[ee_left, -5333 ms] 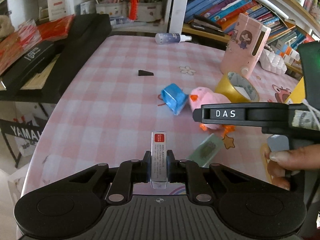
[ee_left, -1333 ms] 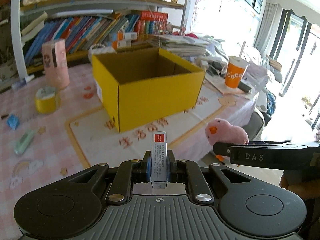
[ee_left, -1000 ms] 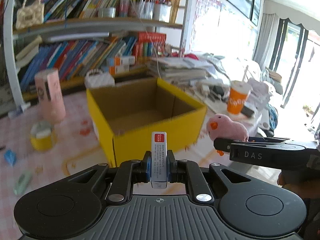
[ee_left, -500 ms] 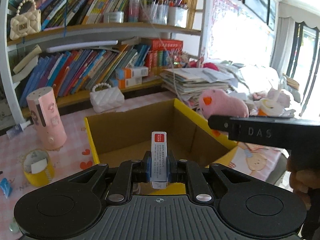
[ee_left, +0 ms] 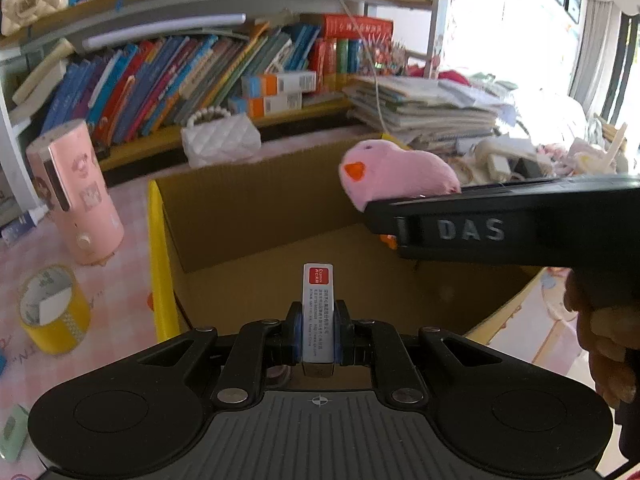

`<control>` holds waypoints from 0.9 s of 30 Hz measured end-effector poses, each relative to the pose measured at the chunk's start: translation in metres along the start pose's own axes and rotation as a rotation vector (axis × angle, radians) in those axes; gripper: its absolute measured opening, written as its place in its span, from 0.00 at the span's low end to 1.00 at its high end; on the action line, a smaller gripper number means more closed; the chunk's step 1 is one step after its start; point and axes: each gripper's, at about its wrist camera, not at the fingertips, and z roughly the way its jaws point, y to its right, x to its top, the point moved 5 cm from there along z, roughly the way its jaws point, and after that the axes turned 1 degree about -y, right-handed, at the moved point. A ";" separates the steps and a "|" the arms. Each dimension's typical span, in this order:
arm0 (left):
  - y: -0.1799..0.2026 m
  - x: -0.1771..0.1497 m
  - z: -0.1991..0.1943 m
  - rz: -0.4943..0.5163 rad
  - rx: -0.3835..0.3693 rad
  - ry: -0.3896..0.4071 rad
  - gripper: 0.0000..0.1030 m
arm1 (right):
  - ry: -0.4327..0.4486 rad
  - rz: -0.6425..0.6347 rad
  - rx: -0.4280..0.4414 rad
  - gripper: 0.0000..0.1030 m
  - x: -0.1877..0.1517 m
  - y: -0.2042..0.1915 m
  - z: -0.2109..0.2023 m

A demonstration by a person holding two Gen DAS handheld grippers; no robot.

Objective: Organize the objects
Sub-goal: 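Open the right tool to drop the chick into the box while the left tool drops the white box in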

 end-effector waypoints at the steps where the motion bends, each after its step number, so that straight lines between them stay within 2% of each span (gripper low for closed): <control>1: -0.001 0.000 0.002 -0.012 -0.006 0.002 0.13 | -0.013 -0.009 0.005 0.57 0.000 -0.001 0.006; 5: -0.001 0.001 0.008 0.000 0.020 -0.007 0.13 | -0.079 -0.052 0.018 0.57 -0.001 -0.005 0.029; 10: -0.003 0.001 0.012 -0.015 0.018 -0.025 0.13 | -0.158 -0.133 0.038 0.57 -0.005 -0.014 0.050; 14: -0.005 0.001 0.015 -0.028 0.018 -0.035 0.13 | -0.220 -0.148 0.050 0.57 -0.012 -0.015 0.061; 22: -0.005 0.000 0.015 -0.035 0.033 -0.036 0.15 | -0.264 -0.132 0.060 0.57 -0.012 -0.013 0.068; 27: -0.007 0.000 0.011 -0.038 0.039 -0.022 0.17 | -0.257 -0.122 0.055 0.61 -0.011 -0.013 0.068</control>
